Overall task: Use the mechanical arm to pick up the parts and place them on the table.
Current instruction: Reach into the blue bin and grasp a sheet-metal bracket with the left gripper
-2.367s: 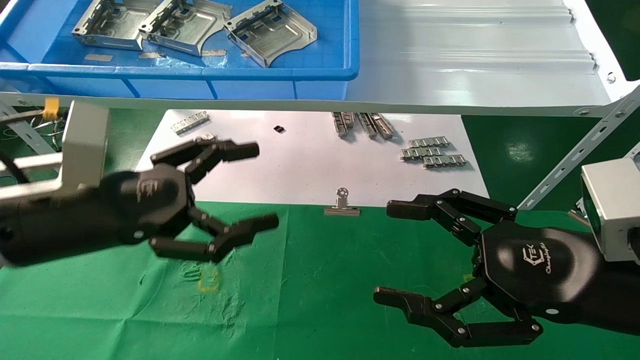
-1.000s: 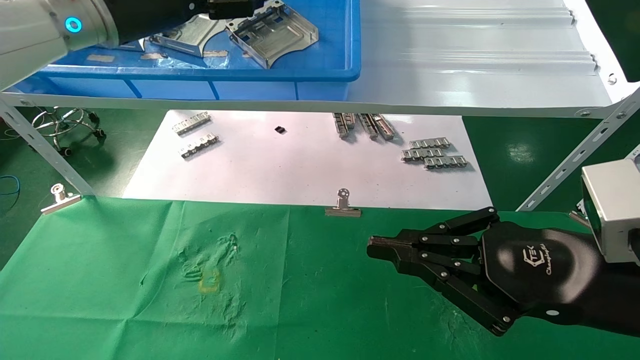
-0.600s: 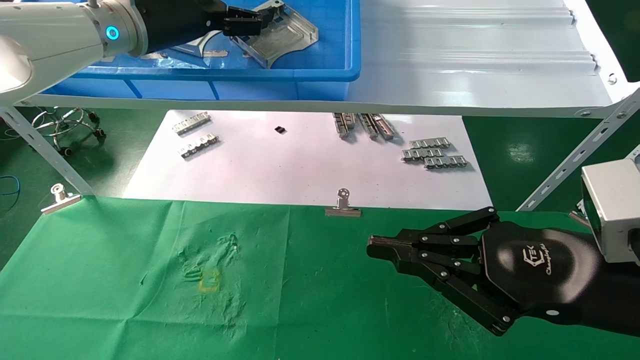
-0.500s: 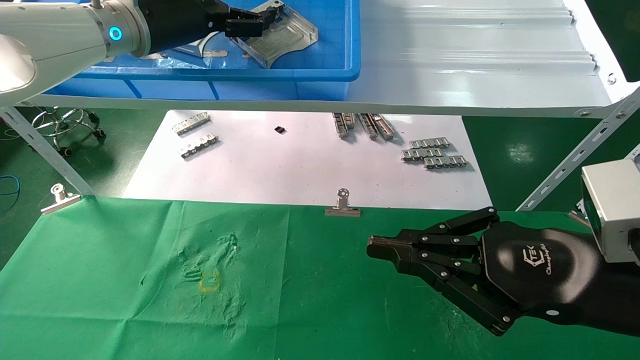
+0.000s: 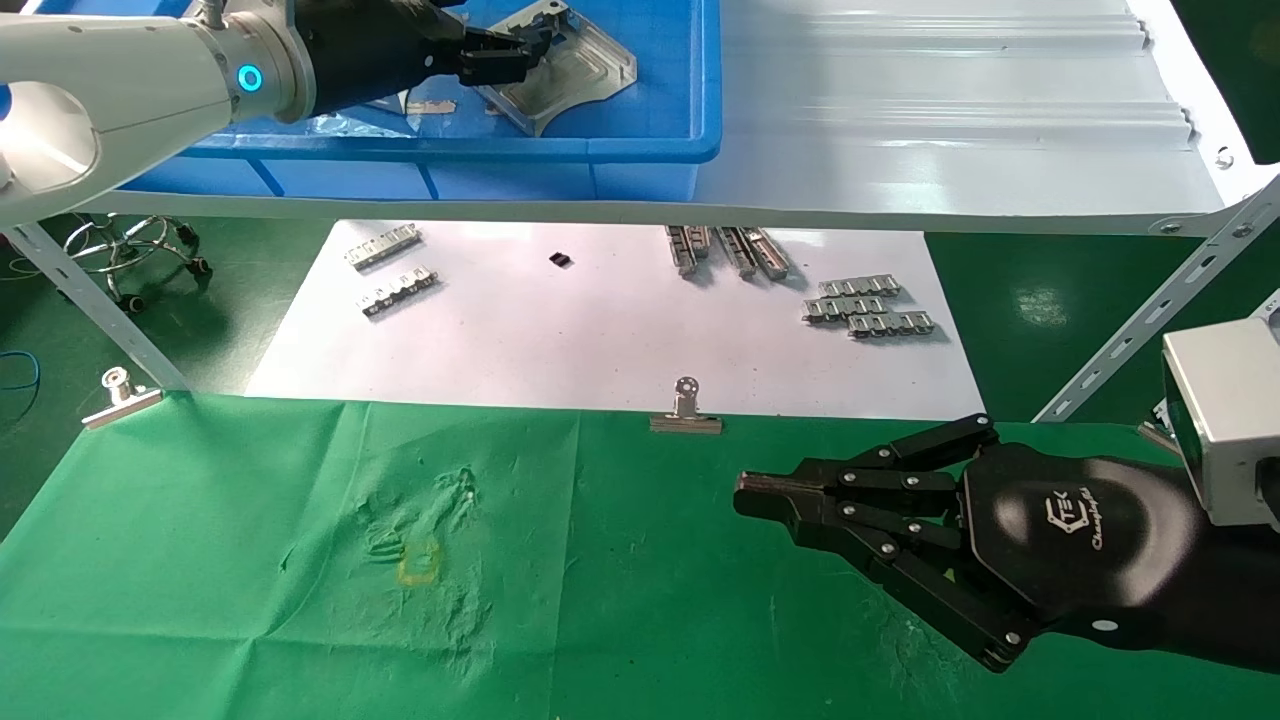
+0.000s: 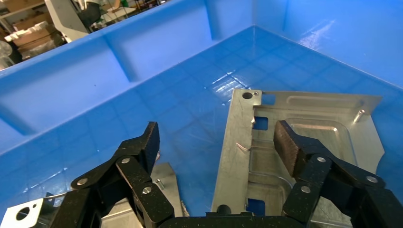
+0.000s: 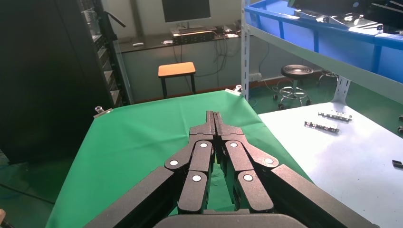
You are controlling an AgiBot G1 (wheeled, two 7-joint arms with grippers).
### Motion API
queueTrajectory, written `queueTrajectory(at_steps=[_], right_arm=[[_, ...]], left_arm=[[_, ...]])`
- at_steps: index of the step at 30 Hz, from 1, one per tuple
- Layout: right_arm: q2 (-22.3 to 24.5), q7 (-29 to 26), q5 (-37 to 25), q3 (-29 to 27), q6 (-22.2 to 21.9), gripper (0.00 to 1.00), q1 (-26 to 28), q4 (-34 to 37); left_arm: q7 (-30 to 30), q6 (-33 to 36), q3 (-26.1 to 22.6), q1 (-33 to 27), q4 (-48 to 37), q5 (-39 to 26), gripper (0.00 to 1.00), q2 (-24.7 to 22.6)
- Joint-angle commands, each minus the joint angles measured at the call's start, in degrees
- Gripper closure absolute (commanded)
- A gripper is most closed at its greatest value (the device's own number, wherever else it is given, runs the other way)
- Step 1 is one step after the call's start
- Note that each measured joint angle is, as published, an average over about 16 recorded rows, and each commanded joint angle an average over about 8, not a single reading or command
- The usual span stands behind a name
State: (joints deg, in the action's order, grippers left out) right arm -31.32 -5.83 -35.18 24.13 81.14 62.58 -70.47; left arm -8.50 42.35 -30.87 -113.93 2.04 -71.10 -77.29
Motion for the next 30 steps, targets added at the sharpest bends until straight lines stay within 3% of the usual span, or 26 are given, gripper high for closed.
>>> queueTrajectory(at_steps=[1, 30], right_arm=[[0.0, 0.0, 0.0, 0.0, 0.0, 1.00, 0.0, 0.0], [0.0, 0.0, 0.0, 0.0, 0.0, 1.00, 0.0, 0.0]], left_arm=[[0.3, -0.2, -0.2, 0.1, 0.2, -0.2, 1.00, -0.1], [4.6, -2.2, -2.1, 0.6, 1.7, -0.8, 1.00, 0.0]])
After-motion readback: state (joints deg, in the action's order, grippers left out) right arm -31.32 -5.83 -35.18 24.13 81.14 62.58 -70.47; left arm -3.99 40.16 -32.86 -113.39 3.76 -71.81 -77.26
